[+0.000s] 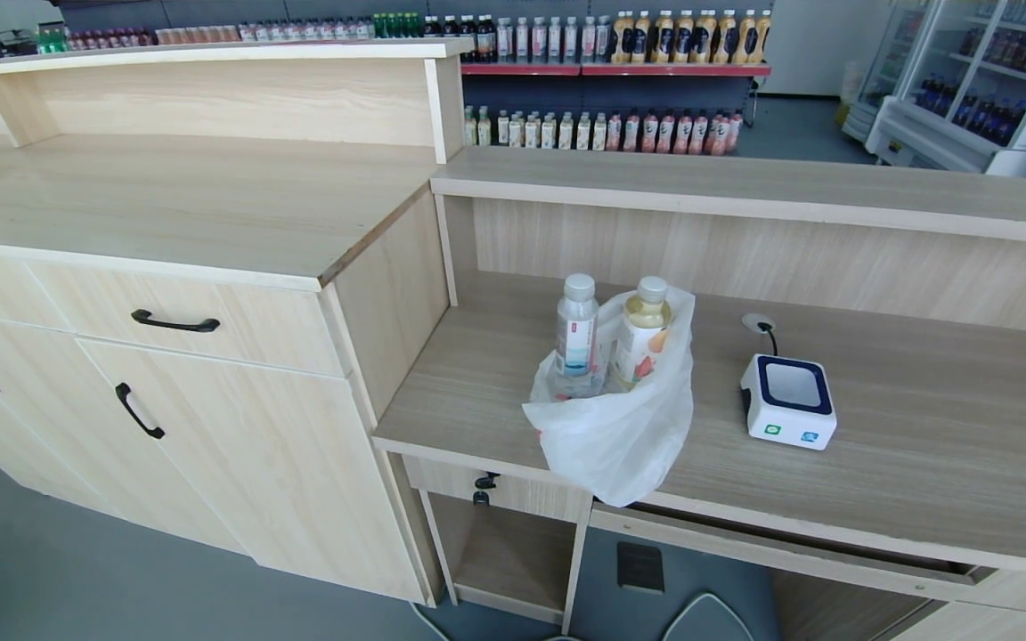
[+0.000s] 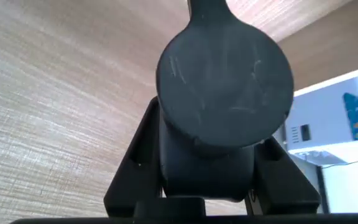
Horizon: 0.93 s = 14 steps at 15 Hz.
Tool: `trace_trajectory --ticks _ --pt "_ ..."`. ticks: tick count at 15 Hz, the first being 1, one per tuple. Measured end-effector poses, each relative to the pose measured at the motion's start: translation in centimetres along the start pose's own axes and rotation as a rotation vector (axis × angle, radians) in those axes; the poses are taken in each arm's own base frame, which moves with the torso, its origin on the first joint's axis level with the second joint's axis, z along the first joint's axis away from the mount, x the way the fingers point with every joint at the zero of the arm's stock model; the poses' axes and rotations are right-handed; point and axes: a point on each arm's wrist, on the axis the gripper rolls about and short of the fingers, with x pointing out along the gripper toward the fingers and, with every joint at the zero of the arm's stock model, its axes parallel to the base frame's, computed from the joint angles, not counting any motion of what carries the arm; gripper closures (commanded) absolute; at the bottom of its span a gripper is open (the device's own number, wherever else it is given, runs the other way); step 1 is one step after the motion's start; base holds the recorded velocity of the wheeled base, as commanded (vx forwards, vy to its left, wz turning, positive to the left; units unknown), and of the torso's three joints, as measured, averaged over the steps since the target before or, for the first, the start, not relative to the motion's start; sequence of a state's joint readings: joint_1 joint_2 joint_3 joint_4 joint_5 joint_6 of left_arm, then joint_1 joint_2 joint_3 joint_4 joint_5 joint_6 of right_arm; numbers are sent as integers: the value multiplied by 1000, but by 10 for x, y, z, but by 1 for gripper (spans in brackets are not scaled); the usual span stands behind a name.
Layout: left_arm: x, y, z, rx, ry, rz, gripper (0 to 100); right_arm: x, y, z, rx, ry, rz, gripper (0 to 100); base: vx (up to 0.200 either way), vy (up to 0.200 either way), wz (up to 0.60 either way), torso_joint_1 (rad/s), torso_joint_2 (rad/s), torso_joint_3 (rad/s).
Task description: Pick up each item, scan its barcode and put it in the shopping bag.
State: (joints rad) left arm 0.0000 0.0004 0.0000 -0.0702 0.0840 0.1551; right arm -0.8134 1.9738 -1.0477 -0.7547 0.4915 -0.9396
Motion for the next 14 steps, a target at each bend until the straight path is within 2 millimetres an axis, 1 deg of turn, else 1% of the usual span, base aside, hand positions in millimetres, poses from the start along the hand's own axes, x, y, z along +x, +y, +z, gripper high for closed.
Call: trace_trajectory --ticks 1,2,3,4,6,8,9,10,12,14 --pt "0 0 0 0 0 0 0 -19 -3 20 -86 -29 -21 100 0 0 0 0 0 0" --pt "0 0 0 0 0 0 0 -43 -1 46 -198 -74 -43 100 0 0 0 0 0 0" --pt "0 0 0 0 0 0 0 -66 9 72 -318 -138 -58 100 0 0 0 0 0 0" --pt "0 0 0 0 0 0 0 -81 24 96 -424 -212 -68 100 0 0 0 0 0 0" --pt "0 0 0 0 0 0 0 -115 70 154 -733 -435 -104 100 0 0 0 0 0 0" --pt "0 0 0 0 0 0 0 -150 106 197 -1059 -664 -207 100 0 0 0 0 0 0" --pt "0 0 0 0 0 0 0 -170 122 213 -1220 -779 -281 100 0 0 0 0 0 0" --pt "0 0 0 0 0 0 0 -187 135 222 -1337 -875 -337 100 0 0 0 0 0 0" --pt "0 0 0 0 0 0 0 -214 160 231 -1460 -1064 -342 100 0 0 0 0 0 0" --pt "0 0 0 0 0 0 0 -232 177 235 -1531 -1215 -347 100 0 0 0 0 0 0"
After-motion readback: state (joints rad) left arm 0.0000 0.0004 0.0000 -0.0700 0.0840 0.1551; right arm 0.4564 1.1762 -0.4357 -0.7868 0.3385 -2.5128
